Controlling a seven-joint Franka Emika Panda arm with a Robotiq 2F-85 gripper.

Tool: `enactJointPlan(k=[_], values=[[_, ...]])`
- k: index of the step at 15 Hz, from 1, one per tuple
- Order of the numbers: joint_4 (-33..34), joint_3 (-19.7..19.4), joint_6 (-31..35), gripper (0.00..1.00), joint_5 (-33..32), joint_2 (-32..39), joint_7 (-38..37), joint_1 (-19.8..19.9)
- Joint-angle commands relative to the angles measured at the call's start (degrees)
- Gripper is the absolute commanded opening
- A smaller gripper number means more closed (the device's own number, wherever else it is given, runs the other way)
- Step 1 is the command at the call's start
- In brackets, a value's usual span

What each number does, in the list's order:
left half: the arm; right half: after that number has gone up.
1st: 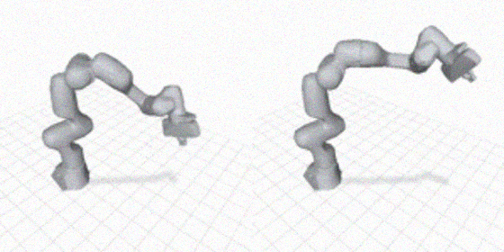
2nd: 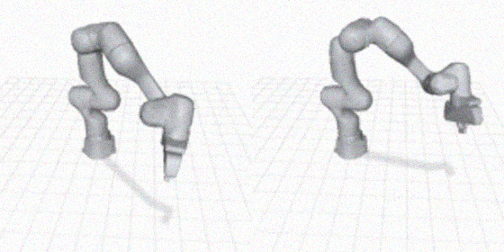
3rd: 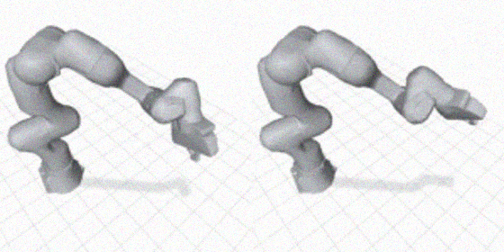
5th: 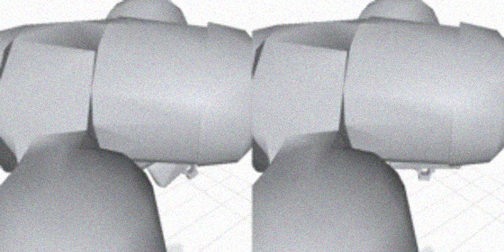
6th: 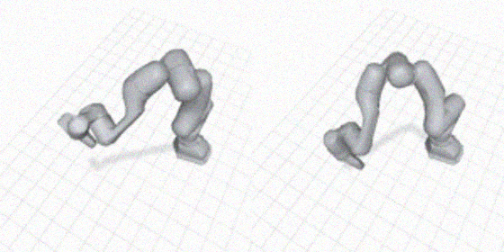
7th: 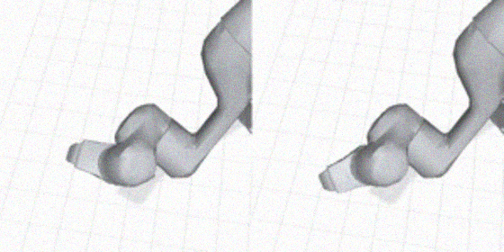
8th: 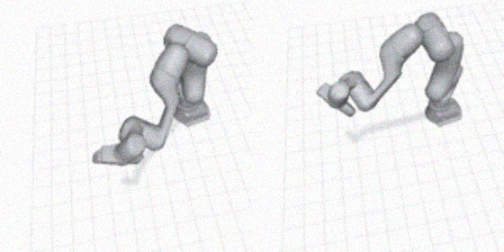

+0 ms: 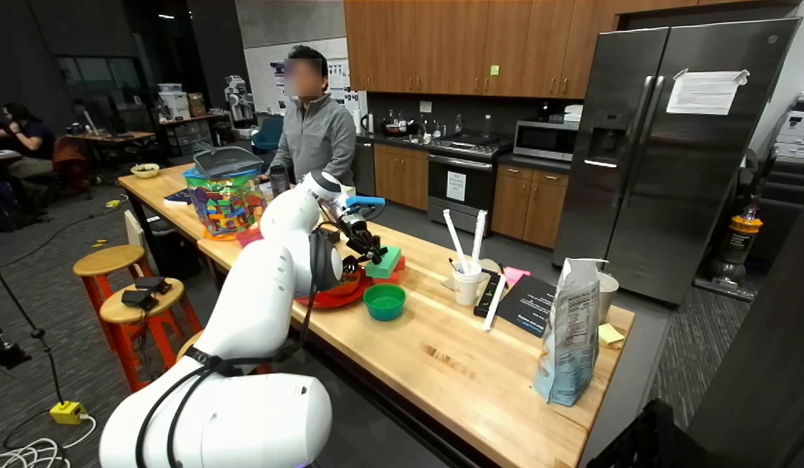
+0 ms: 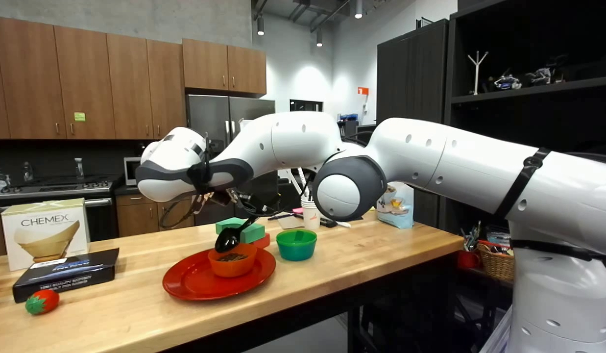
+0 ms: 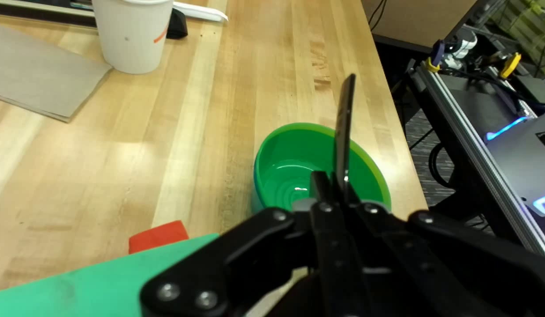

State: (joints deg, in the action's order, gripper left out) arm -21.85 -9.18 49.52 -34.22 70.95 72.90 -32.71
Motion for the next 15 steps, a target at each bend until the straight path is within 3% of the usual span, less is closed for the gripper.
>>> enactJointPlan(k=[1,15], values=[[-0.04,-1.52,1.02,0.01,-2.46,0.79,2.87,-0.72],[-0.46,-0.61,0.76,0.01,-3.15,2.64,8.82,-0.06]])
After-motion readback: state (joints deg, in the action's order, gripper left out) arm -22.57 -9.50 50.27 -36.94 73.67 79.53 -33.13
